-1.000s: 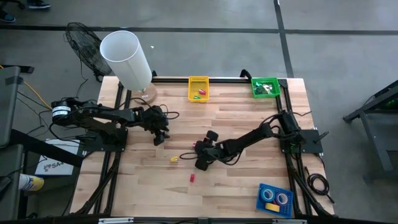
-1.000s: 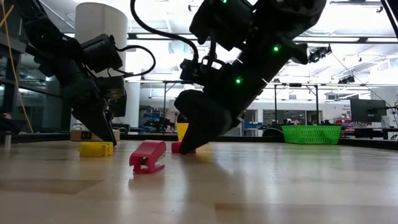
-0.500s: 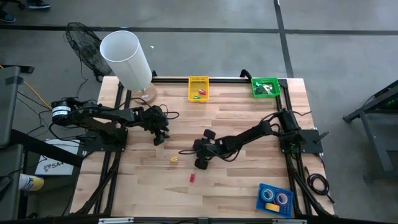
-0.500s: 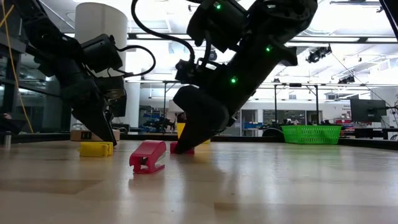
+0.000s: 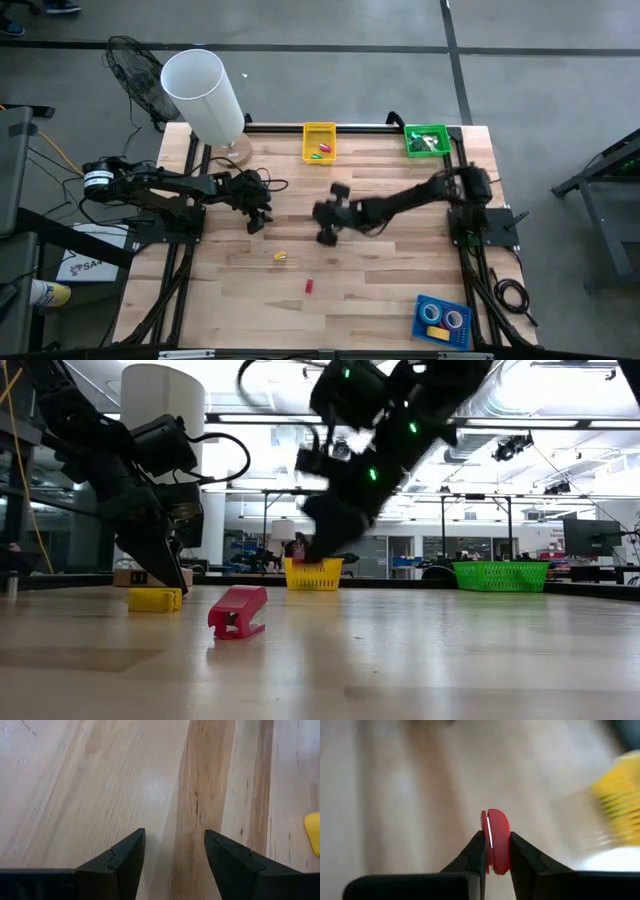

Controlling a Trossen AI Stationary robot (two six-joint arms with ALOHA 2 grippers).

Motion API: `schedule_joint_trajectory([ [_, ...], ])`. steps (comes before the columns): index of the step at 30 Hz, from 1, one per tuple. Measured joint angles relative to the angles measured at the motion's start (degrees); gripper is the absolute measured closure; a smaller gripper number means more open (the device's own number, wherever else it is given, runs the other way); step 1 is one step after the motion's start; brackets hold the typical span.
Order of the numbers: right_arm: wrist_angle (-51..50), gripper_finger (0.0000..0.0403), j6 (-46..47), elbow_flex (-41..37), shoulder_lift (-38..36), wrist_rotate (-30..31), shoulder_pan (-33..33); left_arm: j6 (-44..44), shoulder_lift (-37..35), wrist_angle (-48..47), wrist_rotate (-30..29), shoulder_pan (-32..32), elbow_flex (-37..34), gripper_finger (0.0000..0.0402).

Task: Pick and place Stapler, Stapler remover, tape
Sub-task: Put the top red stapler into the yellow bin

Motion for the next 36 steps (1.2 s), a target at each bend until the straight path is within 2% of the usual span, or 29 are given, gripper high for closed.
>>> schedule_joint_trajectory([
  [10,4.5,0.0358,-5.1,0.3,-5.1,0.3,-14.2,-0.8,0.0,0.0,-0.2,0.0,0.0,0.0199],
  [18,8.2,0.0354,-13.1,0.3,-5.0,-9.1,-26.1,-0.8,0.0,0.0,-0.7,0.0,0.0,0.0199],
  [22,10.6,0.0354,-13.9,0.3,-4.8,-17.5,-31.2,-0.8,0.0,0.0,-0.8,0.0,0.0,0.0199],
  [30,12.9,0.035,-16.1,0.4,-1.9,-24.5,-34.5,-0.8,0.0,0.1,-0.9,0.0,0.0,0.0199],
  [36,13.9,0.0336,-16.7,0.4,-0.9,-21.4,-34.4,-0.8,0.0,0.1,-1.0,0.0,0.0,0.0199],
])
